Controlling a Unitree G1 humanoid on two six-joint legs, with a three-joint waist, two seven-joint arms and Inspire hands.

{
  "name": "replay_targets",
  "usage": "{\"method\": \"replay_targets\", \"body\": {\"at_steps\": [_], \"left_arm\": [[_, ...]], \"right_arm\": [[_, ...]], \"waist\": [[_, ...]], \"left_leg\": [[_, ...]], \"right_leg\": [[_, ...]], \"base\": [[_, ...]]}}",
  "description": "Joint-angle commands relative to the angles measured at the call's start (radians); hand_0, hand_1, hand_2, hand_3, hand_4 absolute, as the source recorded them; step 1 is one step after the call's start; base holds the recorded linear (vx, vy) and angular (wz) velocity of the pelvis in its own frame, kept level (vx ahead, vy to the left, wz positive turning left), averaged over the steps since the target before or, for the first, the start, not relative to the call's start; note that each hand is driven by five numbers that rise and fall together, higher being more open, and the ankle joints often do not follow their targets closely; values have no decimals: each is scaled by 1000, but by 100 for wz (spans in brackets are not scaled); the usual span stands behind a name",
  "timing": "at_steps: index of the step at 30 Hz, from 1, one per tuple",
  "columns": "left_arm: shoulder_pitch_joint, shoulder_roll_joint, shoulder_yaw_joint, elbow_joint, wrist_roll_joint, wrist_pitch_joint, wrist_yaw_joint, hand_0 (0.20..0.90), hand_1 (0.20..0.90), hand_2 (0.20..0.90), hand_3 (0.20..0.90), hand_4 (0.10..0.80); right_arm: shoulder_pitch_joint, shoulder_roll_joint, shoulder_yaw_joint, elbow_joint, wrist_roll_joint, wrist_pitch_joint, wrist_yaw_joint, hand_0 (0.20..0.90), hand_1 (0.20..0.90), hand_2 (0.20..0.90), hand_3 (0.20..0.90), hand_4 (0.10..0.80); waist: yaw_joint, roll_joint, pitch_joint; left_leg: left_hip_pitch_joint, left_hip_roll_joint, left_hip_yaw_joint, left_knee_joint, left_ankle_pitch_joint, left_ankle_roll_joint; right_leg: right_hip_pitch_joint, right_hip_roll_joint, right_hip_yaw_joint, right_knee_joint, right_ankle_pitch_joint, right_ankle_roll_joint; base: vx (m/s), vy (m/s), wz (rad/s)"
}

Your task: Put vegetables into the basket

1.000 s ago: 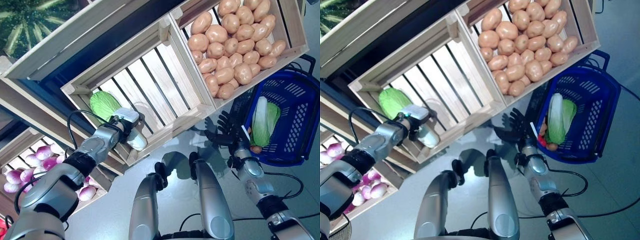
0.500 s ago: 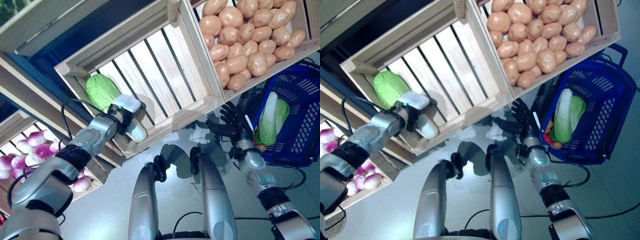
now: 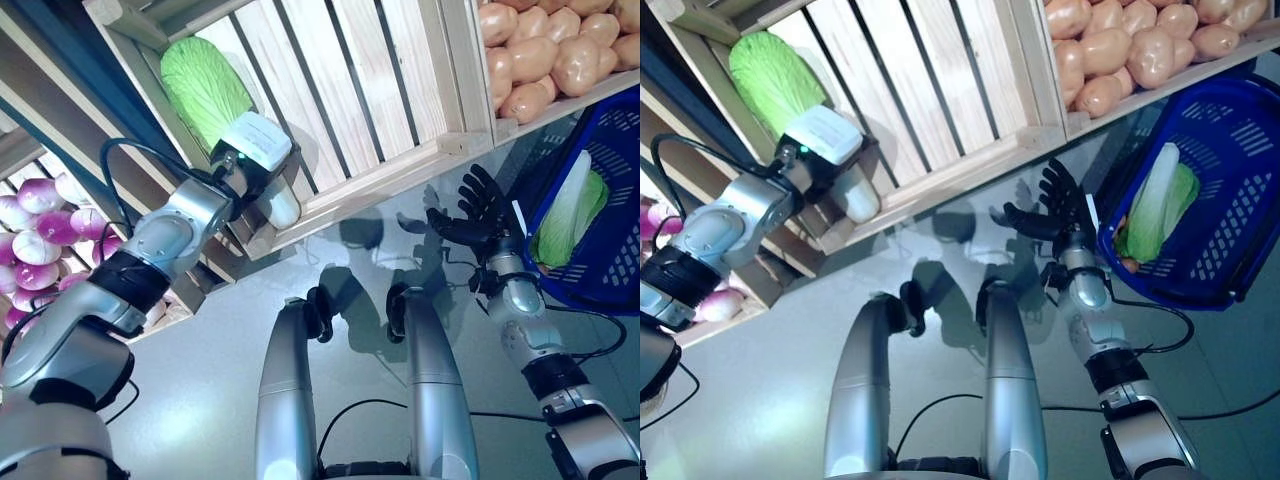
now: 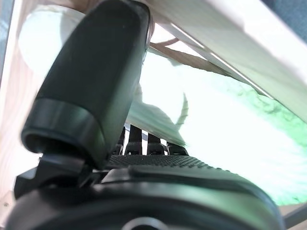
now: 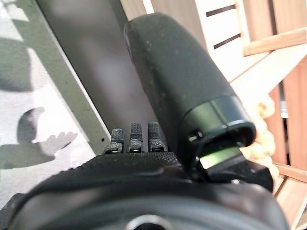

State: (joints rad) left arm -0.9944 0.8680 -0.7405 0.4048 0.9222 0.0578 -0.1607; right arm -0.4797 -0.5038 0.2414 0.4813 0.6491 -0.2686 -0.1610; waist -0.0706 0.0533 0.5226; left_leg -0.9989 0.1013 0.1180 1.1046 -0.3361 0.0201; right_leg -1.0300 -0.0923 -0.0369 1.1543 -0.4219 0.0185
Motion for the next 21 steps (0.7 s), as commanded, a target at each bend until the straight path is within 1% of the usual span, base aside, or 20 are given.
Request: {"method": "replay_targets", "body": {"at_steps": [1, 2, 3, 4, 9, 16, 19, 21], "left_arm": [[59, -13, -73, 234, 20, 60, -146, 900, 900, 900, 900, 800], [57, -11, -73, 241, 19, 64, -163, 900, 900, 900, 900, 800], [50, -7, -77, 247, 4, 62, -188, 352, 352, 352, 352, 435], [46, -4, -78, 252, -1, 63, -202, 300, 300, 300, 300, 400], [42, 12, -78, 259, 18, 41, -223, 300, 300, 300, 300, 400], [47, 27, -81, 275, 32, 11, -208, 300, 300, 300, 300, 400], [49, 29, -81, 281, 40, 2, -196, 300, 300, 300, 300, 400], [53, 32, -78, 278, 34, -13, -157, 300, 300, 300, 300, 400]], "right_arm": [[-21, -9, -73, -129, 54, -113, -23, 900, 900, 900, 900, 800], [-24, -9, -74, -130, 55, -112, -25, 900, 900, 900, 900, 800], [-28, -7, -73, -129, 54, -113, -29, 900, 900, 900, 900, 800], [-29, -7, -74, -129, 54, -113, -30, 900, 900, 900, 900, 800], [-35, -14, -80, -117, 62, -116, -37, 900, 900, 900, 900, 800], [-21, -17, -87, -106, 74, -128, -43, 900, 900, 900, 900, 800], [-19, -17, -88, -97, 84, -132, -44, 900, 900, 900, 900, 800], [-17, -12, -85, -88, 92, -137, -41, 900, 900, 900, 900, 800]], "waist": [[-34, -29, -3], [-33, -29, -3], [-33, -29, -3], [-33, -29, -3], [-31, -26, -3], [-32, -28, -3], [-32, -29, -3], [-32, -31, -3]], "left_leg": [[17, -18, 19, 19, -88, 11], [13, -18, 18, 23, -87, 11], [8, -18, 17, 25, -87, 11], [6, -17, 17, 27, -87, 10], [4, -12, 19, 33, -87, 8], [25, -7, 19, 37, -92, 4], [43, -8, 20, 26, -89, 0], [69, -7, 22, 8, -83, -5]], "right_leg": [[36, -44, -64, -44, 79, -10], [31, -44, -65, -41, 80, -10], [25, -45, -65, -36, 80, -8], [23, -45, -67, -34, 80, -8], [23, -48, -73, -34, 81, -9], [44, -52, -77, -34, 78, -8], [63, -51, -77, -45, 81, -8], [89, -49, -80, -63, 85, -6]], "base": [[-24, -24, -22], [-31, -33, -12], [-31, -35, -2], [-27, -30, 3], [-11, -8, 2], [-1, -5, -4], [0, 0, 0], [12, -11, -4]]}}
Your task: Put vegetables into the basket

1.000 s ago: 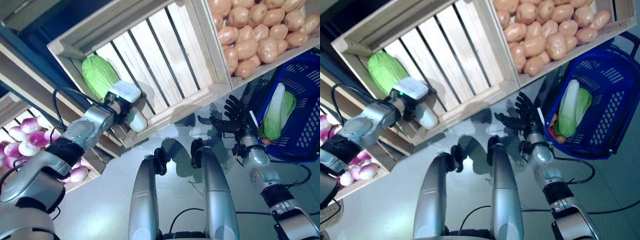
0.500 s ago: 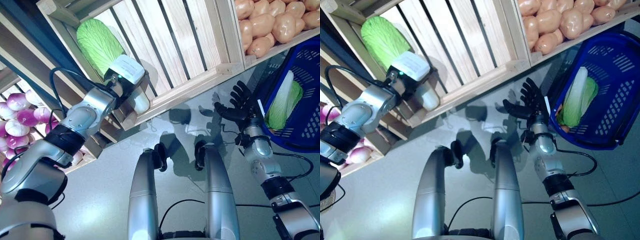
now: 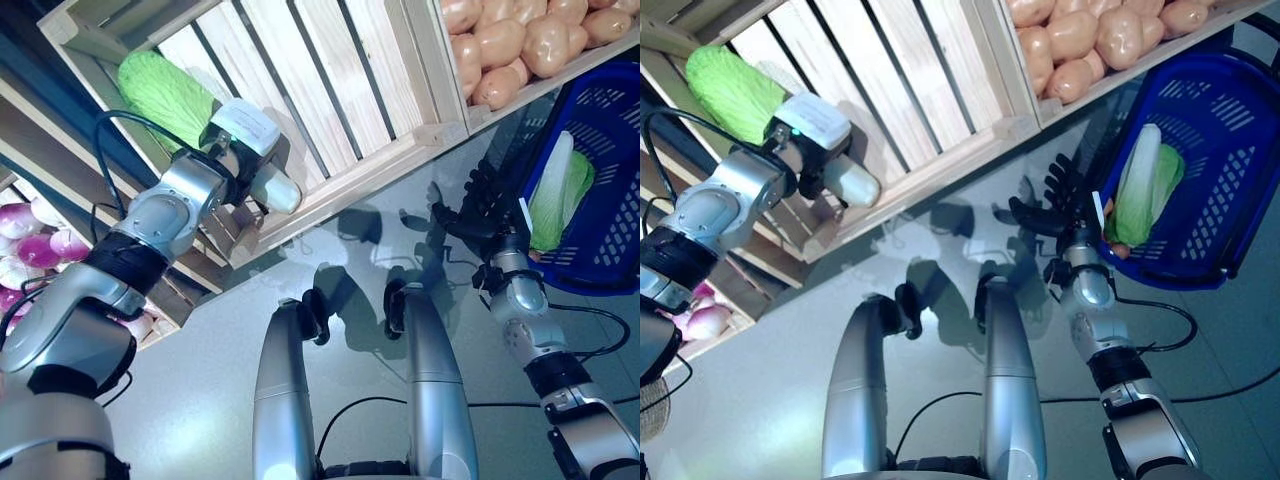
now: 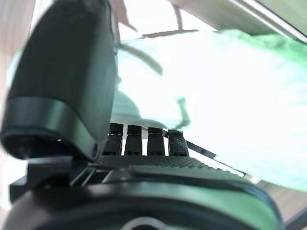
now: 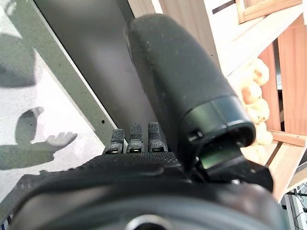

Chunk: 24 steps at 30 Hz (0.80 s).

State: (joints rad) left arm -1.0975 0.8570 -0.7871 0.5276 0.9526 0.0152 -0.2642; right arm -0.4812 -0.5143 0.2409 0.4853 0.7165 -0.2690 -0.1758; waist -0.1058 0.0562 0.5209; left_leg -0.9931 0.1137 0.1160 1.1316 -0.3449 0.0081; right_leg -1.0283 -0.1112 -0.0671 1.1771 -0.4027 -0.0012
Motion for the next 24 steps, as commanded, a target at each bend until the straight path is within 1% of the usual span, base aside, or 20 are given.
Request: {"method": "replay_targets", "body": {"at_steps": [1, 2, 6, 7, 8, 9, 11, 13, 15, 16, 17, 18, 19, 20, 24], "left_arm": [[160, 45, -28, 149, -3, 21, -28, 300, 300, 300, 300, 400], [162, 46, -26, 143, -12, 20, -6, 300, 300, 300, 300, 400], [184, 49, 15, 88, -163, -22, 185, 300, 300, 300, 300, 400], [195, 47, 33, 76, -193, -45, 232, 300, 300, 300, 300, 400], [204, 47, 50, 62, -261, -76, 279, 300, 300, 300, 300, 400], [217, 43, 71, 51, -329, -97, 300, 300, 300, 300, 300, 400], [235, 37, 101, 40, -444, -126, 318, 300, 300, 300, 300, 400], [298, 3, 181, 16, -575, -195, 351, 300, 300, 300, 300, 400], [345, -20, 233, 7, -630, -243, 356, 300, 300, 300, 300, 400], [380, -39, 265, -5, -683, -270, 356, 300, 300, 300, 300, 400], [394, -45, 279, -9, -700, -277, 352, 300, 300, 300, 300, 400], [421, -66, 303, -24, -728, -297, 354, 300, 300, 300, 300, 400], [434, -73, 313, -30, -746, -299, 350, 300, 300, 300, 300, 400], [460, -92, 332, -44, -783, -324, 360, 300, 300, 300, 300, 400], [529, -138, 386, -87, -864, -359, 359, 300, 300, 300, 300, 400]], "right_arm": [[-14, 0, -83, -94, 26, -134, -27, 900, 900, 900, 900, 800], [-13, 2, -82, -95, 27, -133, -27, 900, 900, 900, 900, 800], [5, 17, -69, -99, 25, -136, -21, 900, 900, 900, 900, 800], [15, 21, -68, -100, 21, -136, -15, 900, 900, 900, 900, 800], [24, 24, -66, -102, 16, -136, -11, 900, 900, 900, 900, 800], [34, 28, -65, -102, 11, -137, -7, 900, 900, 900, 900, 800], [45, 32, -64, -102, 4, -135, 0, 900, 900, 900, 900, 800], [79, 50, -62, -110, -20, -140, 1, 900, 900, 900, 900, 800], [106, 64, -61, -118, -38, -139, 4, 900, 900, 900, 900, 800], [125, 77, -61, -124, -53, -135, 3, 900, 900, 900, 900, 800], [131, 81, -60, -126, -57, -134, 4, 900, 900, 900, 900, 800], [150, 92, -58, -129, -70, -133, 4, 900, 900, 900, 900, 800], [158, 97, -57, -131, -76, -132, 4, 900, 900, 900, 900, 800], [175, 109, -55, -134, -85, -135, 3, 900, 900, 900, 900, 800], [232, 131, -54, -139, -102, -132, 19, 900, 900, 900, 900, 800]], "waist": [[3, -35, -1], [4, -36, -1], [5, -42, -1], [6, -44, -1], [8, -45, -2], [9, -47, -9], [10, -49, -22], [14, -51, -47], [15, -53, -67], [18, -55, -87], [18, -57, -93], [20, -58, -110], [20, -59, -115], [24, -59, -129], [27, -58, -174]], "left_leg": [[79, -19, 25, -33, -70, 5], [86, -18, 25, -39, -68, 3], [180, -16, 30, -114, -47, -2], [216, -19, 30, -142, -38, -4], [247, -20, 31, -166, -32, -5], [275, -21, 33, -191, -25, -6], [303, -23, 35, -217, -15, -8], [363, -27, 39, -272, 3, -7], [411, -32, 41, -320, 17, -7], [448, -38, 42, -358, 30, -7], [460, -41, 42, -370, 35, -6], [498, -48, 40, -407, 45, -6], [520, -52, 39, -427, 51, -5], [553, -59, 39, -458, 60, -4], [681, -72, 47, -577, 91, -3]], "right_leg": [[104, -28, -50, -100, 69, 14], [111, -27, -50, -105, 70, 14], [202, -18, -49, -173, 82, 15], [237, -16, -49, -197, 85, 15], [267, -15, -49, -216, 88, 15], [294, -13, -49, -238, 91, 15], [322, -10, -48, -261, 96, 13], [380, -8, -47, -310, 104, 11], [426, -6, -46, -350, 111, 9], [462, -5, -46, -386, 118, 10], [473, -6, -46, -396, 122, 9], [511, -7, -49, -432, 128, 11], [532, -7, -50, -450, 132, 12], [563, -8, -53, -477, 137, 14], [691, -3, -61, -601, 161, 21]], "base": [[12, -9, -4], [0, 0, 0], [32, -5, -2], [50, 5, -3], [77, 9, -3], [82, 8, -4], [67, 8, -4], [105, 17, -6], [125, 22, -5], [102, 26, -3], [136, 35, -4], [103, 32, -4], [131, 48, -6], [102, 43, -6], [134, 44, -4]]}}
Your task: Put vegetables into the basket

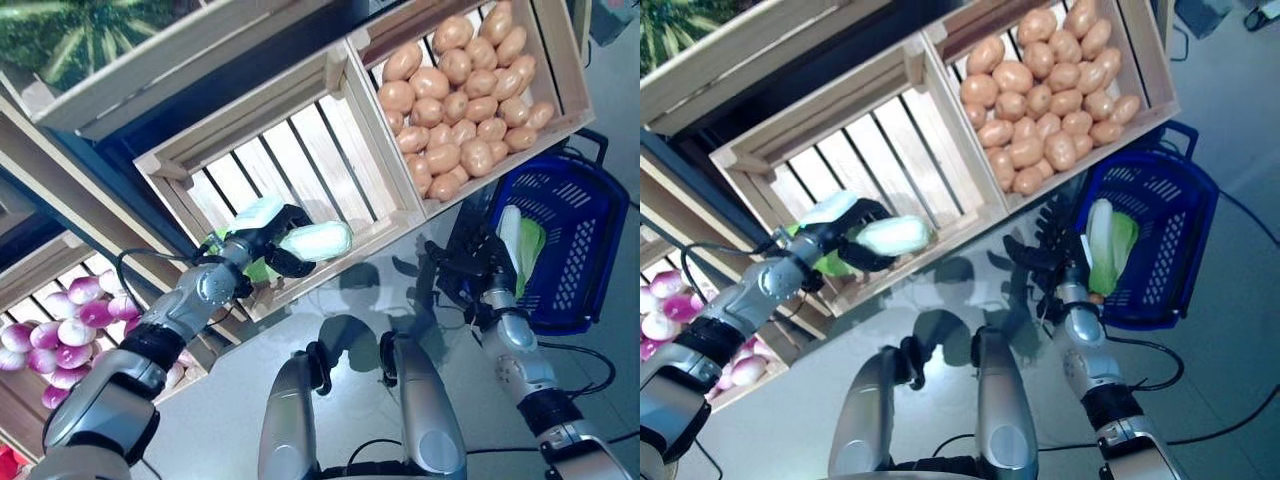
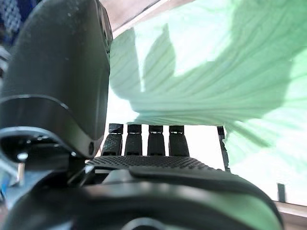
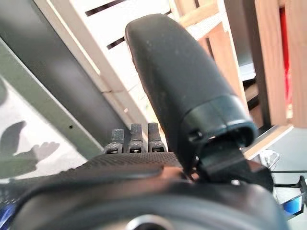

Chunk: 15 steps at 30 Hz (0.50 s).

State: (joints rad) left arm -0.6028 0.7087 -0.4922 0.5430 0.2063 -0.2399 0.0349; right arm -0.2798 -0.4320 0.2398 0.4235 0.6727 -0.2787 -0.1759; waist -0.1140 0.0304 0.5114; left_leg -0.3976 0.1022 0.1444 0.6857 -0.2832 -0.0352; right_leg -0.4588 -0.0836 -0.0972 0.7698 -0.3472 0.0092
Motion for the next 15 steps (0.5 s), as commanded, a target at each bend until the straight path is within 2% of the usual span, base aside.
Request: {"method": "replay_targets", "body": {"at_steps": [1, 7, 10, 11, 15], "left_arm": [[47, 0, 102, -111, -145, -111, 54, 300, 300, 300, 300, 400], [134, -85, 181, -176, -299, -107, -7, 300, 300, 300, 300, 400], [144, -111, 203, -185, -347, -98, -11, 300, 300, 300, 300, 400], [142, -127, 218, -186, -380, -101, 5, 300, 300, 300, 300, 400], [136, -156, 258, -186, -464, -102, 9, 300, 300, 300, 300, 400]], "right_arm": [[43, 52, -54, -79, -61, -120, 28, 900, 900, 900, 900, 800], [115, 85, -38, -112, -78, -92, 125, 900, 900, 900, 900, 800], [121, 88, -26, -131, -72, -52, 191, 900, 900, 900, 900, 800], [120, 88, -17, -134, -58, -28, 252, 900, 900, 900, 900, 800], [124, 87, -2, -149, -26, 24, 372, 900, 900, 900, 900, 800]], "waist": [[35, -31, -175], [36, -22, -268], [34, -19, -313], [33, -19, -335], [31, -21, -371]], "left_leg": [[114, -63, 18, -155, 33, 40], [312, -85, 18, -376, 91, 47], [404, -97, 18, -499, 129, 44], [443, -102, 16, -559, 146, 44], [500, -106, 15, -643, 171, 44]], "right_leg": [[151, -29, -32, -221, 109, 13], [358, -5, -38, -461, 164, 25], [453, 10, -40, -586, 198, 29], [491, 17, -37, -643, 220, 32], [543, 27, -37, -723, 254, 35]], "base": [[143, 46, -7], [144, 34, -4], [124, 23, 2], [66, 20, -3], [39, 9, 0]]}}
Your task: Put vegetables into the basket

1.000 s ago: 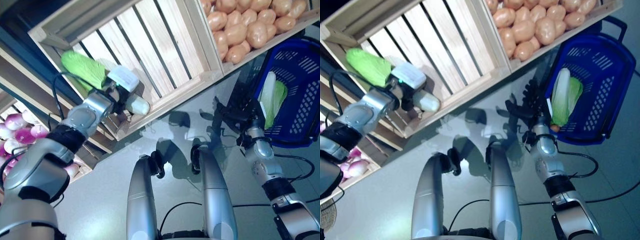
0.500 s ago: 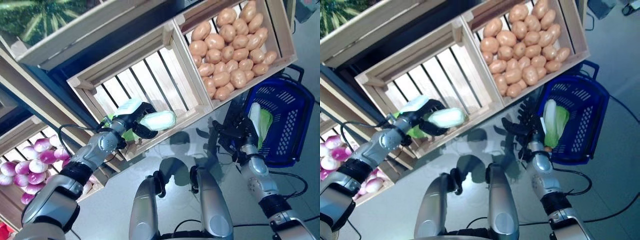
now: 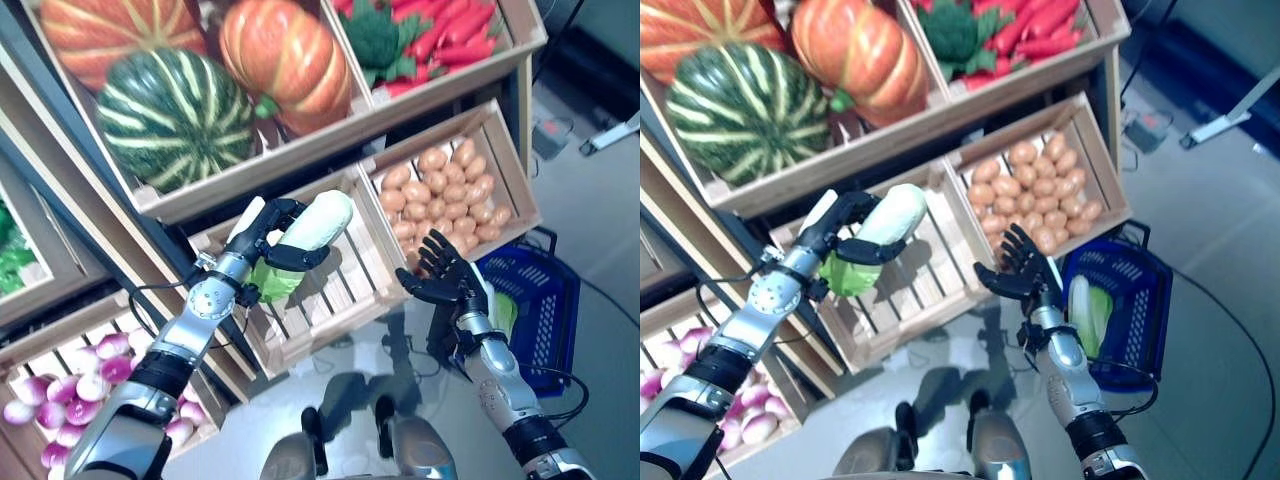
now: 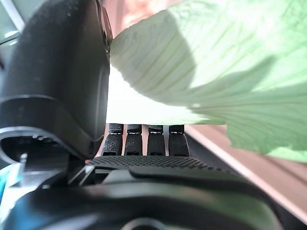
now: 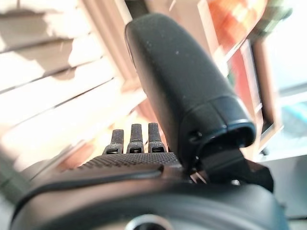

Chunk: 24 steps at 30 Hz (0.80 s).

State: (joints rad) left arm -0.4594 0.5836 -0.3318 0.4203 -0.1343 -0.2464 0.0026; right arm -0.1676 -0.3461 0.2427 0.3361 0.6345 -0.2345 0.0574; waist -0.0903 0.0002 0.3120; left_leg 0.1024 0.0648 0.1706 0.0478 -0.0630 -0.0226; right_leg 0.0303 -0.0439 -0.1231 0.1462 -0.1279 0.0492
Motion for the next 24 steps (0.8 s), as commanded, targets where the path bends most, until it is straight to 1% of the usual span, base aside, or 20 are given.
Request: {"method": "replay_targets", "body": {"at_steps": [1, 3, 5, 6, 9, 13, 17, 20, 24], "left_arm": [[-7, -45, 116, -62, -174, -92, 35, 300, 300, 300, 300, 400], [-5, -62, 126, -58, -227, -91, 24, 300, 300, 300, 300, 400], [-6, -93, 151, -45, -338, -95, -15, 300, 300, 300, 300, 400], [-10, -107, 160, -41, -380, -91, -33, 300, 300, 300, 300, 400], [-17, -139, 166, -32, -444, -94, -50, 300, 300, 300, 300, 400], [-6, -174, 164, -40, -478, -106, -50, 300, 300, 300, 300, 400], [16, -198, 160, -49, -512, -104, -55, 300, 300, 300, 300, 400], [22, -214, 152, -53, -524, -101, -67, 300, 300, 300, 300, 400], [35, -237, 120, -68, -493, -95, -62, 300, 300, 300, 300, 400]], "right_arm": [[14, 5, 3, -71, 31, 7, 179, 900, 900, 900, 900, 800], [15, 11, 9, -76, 55, 32, 227, 900, 900, 900, 900, 800], [20, 21, 15, -90, 87, 82, 301, 900, 900, 900, 900, 800], [20, 24, 18, -92, 82, 96, 312, 900, 900, 900, 900, 800], [7, 31, 30, -94, 88, 134, 323, 900, 900, 900, 900, 800], [2, 40, 47, -112, 109, 186, 358, 900, 900, 900, 900, 800], [5, 44, 66, -121, 100, 212, 368, 900, 900, 900, 900, 800], [-1, 48, 83, -127, 100, 217, 359, 900, 900, 900, 900, 800], [-11, 56, 98, -147, 89, 196, 327, 900, 900, 900, 900, 800]], "waist": [[7, 9, -186], [6, 10, -197], [4, 11, -213], [3, 11, -218], [3, 12, -226], [4, 10, -234], [6, 5, -235], [9, 2, -236], [13, -2, -234]], "left_leg": [[25, -70, -9, -43, -39, 32], [45, -70, -9, -71, -31, 32], [74, -73, -9, -122, -14, 31], [80, -73, -9, -135, -9, 29], [81, -76, -17, -135, -15, 30], [88, -75, -15, -135, -20, 32], [100, -73, -13, -135, -24, 36], [106, -71, -13, -135, -26, 37], [115, -69, -15, -135, -28, 39]], "right_leg": [[76, -9, -13, -130, 47, -5], [91, -5, -14, -151, 56, -4], [121, 2, -17, -197, 73, -4], [128, 4, -20, -211, 79, -4], [140, 6, -22, -230, 86, -4], [150, 8, -22, -233, 83, -6], [160, 11, -19, -233, 77, -9], [166, 14, -18, -233, 74, -11], [175, 17, -15, -233, 72, -12]], "base": [[0, 0, 0], [0, 0, 0], [0, 0, 0], [0, 0, 0], [0, 0, 0], [0, -15, 1], [4, -16, 0], [2, -19, -2], [0, 0, 0]]}}
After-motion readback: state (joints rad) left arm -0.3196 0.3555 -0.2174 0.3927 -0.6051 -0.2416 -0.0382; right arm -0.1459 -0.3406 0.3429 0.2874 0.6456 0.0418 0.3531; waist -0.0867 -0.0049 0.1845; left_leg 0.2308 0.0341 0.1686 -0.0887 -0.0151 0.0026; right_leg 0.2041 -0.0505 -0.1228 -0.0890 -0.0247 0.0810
